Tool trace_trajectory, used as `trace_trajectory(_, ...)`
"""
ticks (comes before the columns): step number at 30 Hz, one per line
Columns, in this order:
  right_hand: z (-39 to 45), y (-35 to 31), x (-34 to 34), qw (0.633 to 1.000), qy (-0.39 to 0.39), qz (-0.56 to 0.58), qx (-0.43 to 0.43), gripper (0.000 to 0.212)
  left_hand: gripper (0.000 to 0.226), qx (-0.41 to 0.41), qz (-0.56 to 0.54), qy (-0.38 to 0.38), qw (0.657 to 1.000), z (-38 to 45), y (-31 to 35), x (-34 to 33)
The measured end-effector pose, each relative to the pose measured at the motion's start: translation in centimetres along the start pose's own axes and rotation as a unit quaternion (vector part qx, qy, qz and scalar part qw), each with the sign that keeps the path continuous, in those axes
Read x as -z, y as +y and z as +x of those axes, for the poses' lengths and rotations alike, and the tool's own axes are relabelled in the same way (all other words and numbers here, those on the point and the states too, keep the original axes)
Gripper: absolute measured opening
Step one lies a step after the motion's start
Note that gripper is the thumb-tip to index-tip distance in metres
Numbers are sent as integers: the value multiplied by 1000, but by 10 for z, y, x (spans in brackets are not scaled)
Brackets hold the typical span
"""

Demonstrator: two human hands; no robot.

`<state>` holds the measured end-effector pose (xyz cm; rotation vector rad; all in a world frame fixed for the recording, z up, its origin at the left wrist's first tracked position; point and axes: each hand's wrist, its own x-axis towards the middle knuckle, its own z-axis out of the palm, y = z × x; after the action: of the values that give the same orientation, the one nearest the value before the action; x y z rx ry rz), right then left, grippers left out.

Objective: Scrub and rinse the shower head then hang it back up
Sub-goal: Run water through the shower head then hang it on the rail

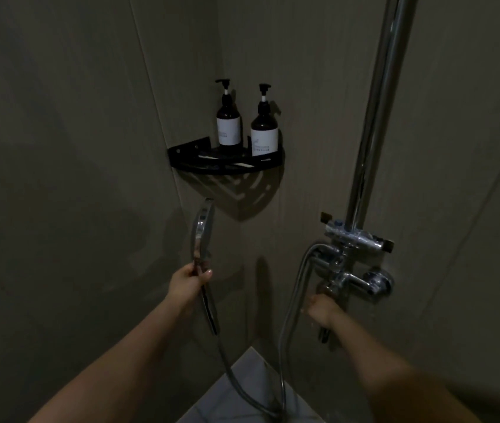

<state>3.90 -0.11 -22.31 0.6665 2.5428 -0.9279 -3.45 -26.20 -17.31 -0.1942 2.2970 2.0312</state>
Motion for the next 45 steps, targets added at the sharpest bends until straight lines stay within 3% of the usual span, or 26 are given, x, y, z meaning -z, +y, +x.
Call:
trace_trajectory(5,-4,-11,1,999,-8,44,0,51,25,-26,64,12,998,2,3,-4)
trace_trajectory(9,-9,-6,1,993,-59,103,-20,23,25,-26,54,-6,998,7,6,-7)
trace_trajectory(16,-23,-3,17,973,-51,225,-22,18,23,-19,75,-51,996,17,14,1)
trace_trajectory(20,-41,-31,27,947,-44,308,83,3,16,-26,35,-160,986,-3,30,-18)
trace_trajectory(21,-46,-41,29,933,-40,336,122,8,17,-37,30,-196,980,-10,34,-25)
trace_trajectory(23,-58,-62,35,891,-40,414,183,22,22,-47,12,-266,963,-25,45,-41)
trace_trajectory(26,-78,-82,48,828,-50,504,241,11,27,-32,-31,-353,934,-44,61,-65)
trace_trajectory(30,-88,-79,59,815,-21,519,257,24,40,9,-26,-438,899,-51,72,-82)
trace_trajectory(35,-81,-56,70,755,105,591,264,33,40,-45,46,-362,930,-67,78,-129)
trace_trajectory(38,-81,-36,95,715,180,621,266,31,36,-89,-2,-314,945,-88,90,-166)
trace_trajectory(42,-90,-14,136,669,204,645,307,31,31,-124,-43,-318,939,-107,111,-202)
trace_trajectory(45,-94,1,161,666,231,637,312,28,27,-166,-11,-324,931,-113,128,-226)
